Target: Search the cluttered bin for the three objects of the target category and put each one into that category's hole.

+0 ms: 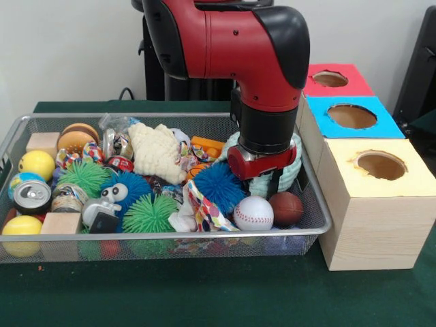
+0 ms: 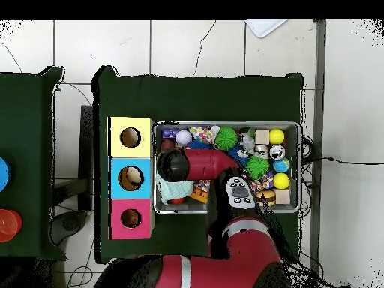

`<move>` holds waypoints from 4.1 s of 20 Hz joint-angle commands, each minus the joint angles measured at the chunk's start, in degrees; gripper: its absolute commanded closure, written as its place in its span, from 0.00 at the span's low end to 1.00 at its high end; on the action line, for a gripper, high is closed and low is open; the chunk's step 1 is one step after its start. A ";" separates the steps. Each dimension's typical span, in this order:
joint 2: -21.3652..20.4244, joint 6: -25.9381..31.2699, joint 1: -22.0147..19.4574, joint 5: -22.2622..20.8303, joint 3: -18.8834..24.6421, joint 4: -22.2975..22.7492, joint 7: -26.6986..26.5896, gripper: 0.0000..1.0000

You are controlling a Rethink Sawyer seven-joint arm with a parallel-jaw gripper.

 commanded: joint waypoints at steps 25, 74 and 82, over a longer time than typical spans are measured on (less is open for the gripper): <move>-0.46 1.34 5.28 -1.58 -4.04 -2.58 8.77 1.00; -33.25 7.09 20.31 22.40 -7.02 42.89 16.84 1.00; -30.92 -1.60 20.55 21.34 -6.83 47.32 16.36 1.00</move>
